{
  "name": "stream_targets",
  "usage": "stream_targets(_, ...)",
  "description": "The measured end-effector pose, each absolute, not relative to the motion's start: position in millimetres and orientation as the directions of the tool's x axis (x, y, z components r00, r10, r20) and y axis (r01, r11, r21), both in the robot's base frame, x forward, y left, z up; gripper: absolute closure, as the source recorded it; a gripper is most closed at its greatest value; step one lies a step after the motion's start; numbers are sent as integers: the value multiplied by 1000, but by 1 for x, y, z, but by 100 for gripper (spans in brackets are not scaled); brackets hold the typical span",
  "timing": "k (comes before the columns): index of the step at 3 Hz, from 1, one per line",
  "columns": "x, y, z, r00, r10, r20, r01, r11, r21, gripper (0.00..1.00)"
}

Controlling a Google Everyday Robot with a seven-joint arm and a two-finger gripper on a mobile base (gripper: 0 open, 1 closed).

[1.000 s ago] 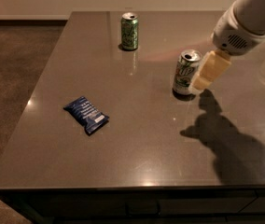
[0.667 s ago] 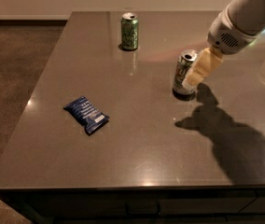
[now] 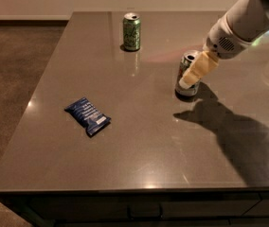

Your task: Move 7up can near green can

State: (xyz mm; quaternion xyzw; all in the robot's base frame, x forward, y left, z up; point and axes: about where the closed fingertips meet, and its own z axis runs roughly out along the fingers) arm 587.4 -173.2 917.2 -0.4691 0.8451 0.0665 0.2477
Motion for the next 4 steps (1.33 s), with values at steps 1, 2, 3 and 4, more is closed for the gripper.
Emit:
stream_targets(1, 592, -170, 912, -441, -746, -499, -826, 555, -100, 30)
stream_targets(2, 596, -165, 912, -434, -740, -514, -830, 550, -91, 55)
stream_targets(3, 605, -155, 920, -413, -737, -534, -838, 538, -95, 78)
stream_targets(4, 621, -135, 934, -384, -740, -552, -846, 522, -110, 99)
